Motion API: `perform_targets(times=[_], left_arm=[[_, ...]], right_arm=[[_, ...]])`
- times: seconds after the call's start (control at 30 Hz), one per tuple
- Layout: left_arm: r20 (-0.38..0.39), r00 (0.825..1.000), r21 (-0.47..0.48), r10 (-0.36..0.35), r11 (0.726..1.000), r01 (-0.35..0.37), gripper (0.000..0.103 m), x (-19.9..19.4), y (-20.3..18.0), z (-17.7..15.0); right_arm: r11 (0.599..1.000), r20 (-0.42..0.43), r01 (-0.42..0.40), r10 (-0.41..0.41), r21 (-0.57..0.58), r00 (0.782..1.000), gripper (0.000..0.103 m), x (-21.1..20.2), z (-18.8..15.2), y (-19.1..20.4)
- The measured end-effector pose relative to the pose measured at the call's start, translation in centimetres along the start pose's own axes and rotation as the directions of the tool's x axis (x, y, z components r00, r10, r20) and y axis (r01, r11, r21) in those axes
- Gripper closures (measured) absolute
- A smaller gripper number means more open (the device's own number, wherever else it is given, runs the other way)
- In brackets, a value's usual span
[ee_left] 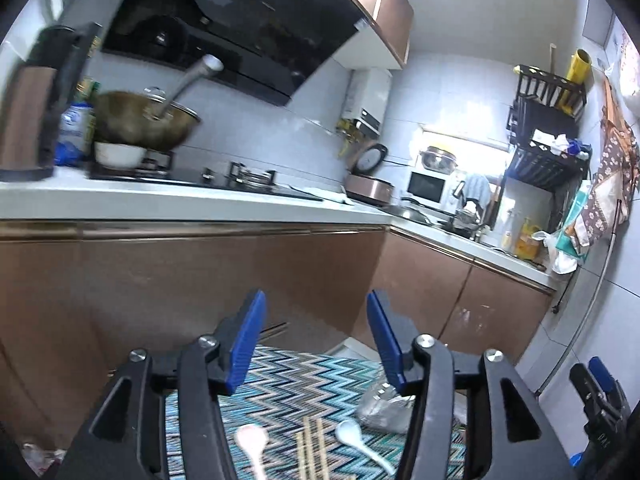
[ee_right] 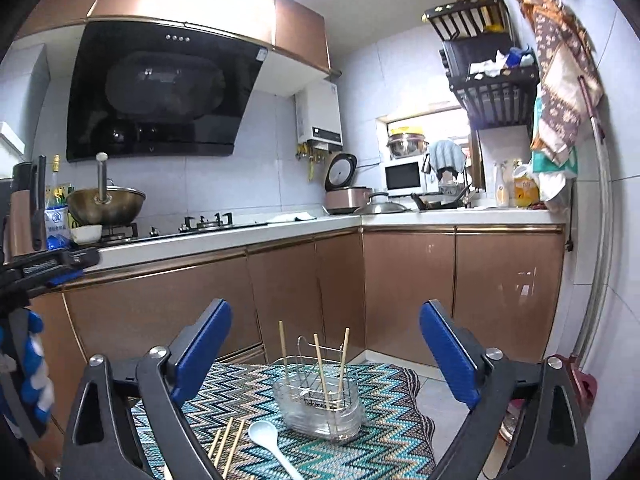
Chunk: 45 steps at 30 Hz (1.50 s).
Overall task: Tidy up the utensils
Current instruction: 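Withdraw both open tools up from the wire holder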
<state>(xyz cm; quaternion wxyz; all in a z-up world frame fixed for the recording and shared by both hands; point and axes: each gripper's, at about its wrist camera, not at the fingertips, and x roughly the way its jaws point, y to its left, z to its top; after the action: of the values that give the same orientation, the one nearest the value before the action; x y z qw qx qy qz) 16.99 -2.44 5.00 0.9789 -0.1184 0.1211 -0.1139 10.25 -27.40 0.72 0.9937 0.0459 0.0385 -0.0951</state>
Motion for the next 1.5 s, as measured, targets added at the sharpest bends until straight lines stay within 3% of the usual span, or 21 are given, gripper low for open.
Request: perform_targets(times=[0.07,0.43,0.7,1.13,1.5], left_arm=[[0.015,1.0,-0.001,0.023,1.0,-0.023,0.051,-2.3,1.2,0.3],[0.059,0.996,-0.012,0.067,0.998,-0.067,0.046,-12.6,4.9,0.5],[0.05,0.996,-0.04,0.067,0.997,-0.065,0.046,-16.6,7.1,0.0],[0.039,0.997,-0.031,0.068,0.997,-0.066,0.046,-17.2,8.7,-2.1],[-0.01,0.998,0.011,0.063,0.998,-0.063,0.046,-14.5,7.4,-3.4]], right_arm=[[1.0,0.022,0.014,-0.014,-0.001,1.0,0.0,-1.6,0.2,0.7],[0.997,0.117,-0.066,0.07,-0.038,0.991,0.0,-9.1,2.1,3.8],[0.994,0.139,-0.099,0.105,-0.051,0.985,0.0,-12.0,2.6,5.2],[0.993,0.055,-0.115,0.117,-0.032,0.992,0.0,-12.3,1.3,5.9],[0.995,0.02,-0.094,0.093,0.034,0.995,0.0,-11.4,0.3,3.8]])
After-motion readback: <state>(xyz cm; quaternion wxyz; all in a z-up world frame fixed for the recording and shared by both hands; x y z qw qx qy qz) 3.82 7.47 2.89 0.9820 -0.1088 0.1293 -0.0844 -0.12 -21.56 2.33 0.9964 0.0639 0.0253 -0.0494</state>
